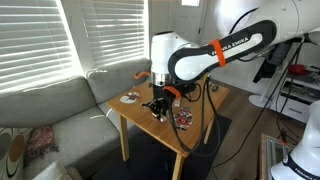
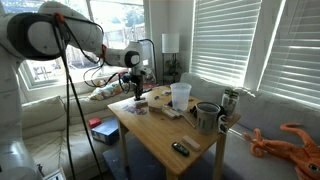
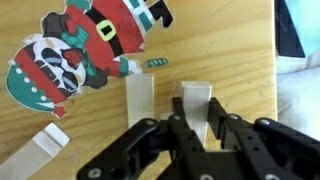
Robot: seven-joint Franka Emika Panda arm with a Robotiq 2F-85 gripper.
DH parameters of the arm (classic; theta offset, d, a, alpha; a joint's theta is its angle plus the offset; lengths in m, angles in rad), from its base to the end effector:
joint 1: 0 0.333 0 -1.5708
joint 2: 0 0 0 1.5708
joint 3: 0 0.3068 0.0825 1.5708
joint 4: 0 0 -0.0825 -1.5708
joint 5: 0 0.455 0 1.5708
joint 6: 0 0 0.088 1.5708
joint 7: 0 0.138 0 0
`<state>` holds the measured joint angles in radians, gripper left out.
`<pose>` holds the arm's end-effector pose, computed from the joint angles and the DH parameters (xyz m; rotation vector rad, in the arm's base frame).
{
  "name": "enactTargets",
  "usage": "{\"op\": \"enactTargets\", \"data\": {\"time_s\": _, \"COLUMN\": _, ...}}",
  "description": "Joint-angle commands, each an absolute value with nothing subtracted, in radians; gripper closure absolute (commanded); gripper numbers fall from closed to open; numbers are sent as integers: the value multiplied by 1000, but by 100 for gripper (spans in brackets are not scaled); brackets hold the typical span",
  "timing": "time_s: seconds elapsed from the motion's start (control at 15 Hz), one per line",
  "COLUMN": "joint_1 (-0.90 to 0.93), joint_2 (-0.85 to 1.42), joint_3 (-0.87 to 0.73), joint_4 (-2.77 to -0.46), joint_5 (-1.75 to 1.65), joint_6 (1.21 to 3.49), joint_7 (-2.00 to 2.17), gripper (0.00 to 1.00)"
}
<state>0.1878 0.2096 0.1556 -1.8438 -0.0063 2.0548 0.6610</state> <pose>0.6357 0.2241 0.3416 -3.0769 0.4936 0.0146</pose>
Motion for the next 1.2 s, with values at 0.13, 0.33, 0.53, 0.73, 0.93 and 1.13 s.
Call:
{"op": "enactTargets", "data": {"time_s": 0.13, "joint_1": 212, "joint_2": 240, "joint_3": 136, "joint_4": -1798, "joint_5": -49, "joint_6": 2011, "joint_7": 684, "gripper": 93}}
{"op": "enactTargets", "data": {"time_s": 0.33, "joint_1": 212, "joint_2": 246, "joint_3": 137, "joint_4": -1791, "joint_5": -47, "joint_6": 2008, "joint_7": 678, "gripper": 93}}
{"op": "enactTargets", "data": {"time_s": 0.53, "joint_1": 213, "joint_2": 253, "joint_3": 138, "joint_4": -1782, "joint_5": -45, "joint_6": 1999, "joint_7": 673, "gripper": 93}}
{"op": "enactTargets", "data": {"time_s": 0.73, "joint_1": 215, "joint_2": 259, "joint_3": 139, "joint_4": -1776, "joint_5": -42, "joint_6": 1986, "joint_7": 669, "gripper": 93}}
{"op": "enactTargets", "data": {"time_s": 0.93, "joint_1": 217, "joint_2": 261, "joint_3": 139, "joint_4": -1773, "joint_5": -39, "joint_6": 1979, "joint_7": 668, "gripper": 93}}
{"op": "enactTargets", "data": {"time_s": 1.13, "joint_1": 219, "joint_2": 264, "joint_3": 138, "joint_4": -1771, "joint_5": -40, "joint_6": 1966, "joint_7": 670, "gripper": 93}}
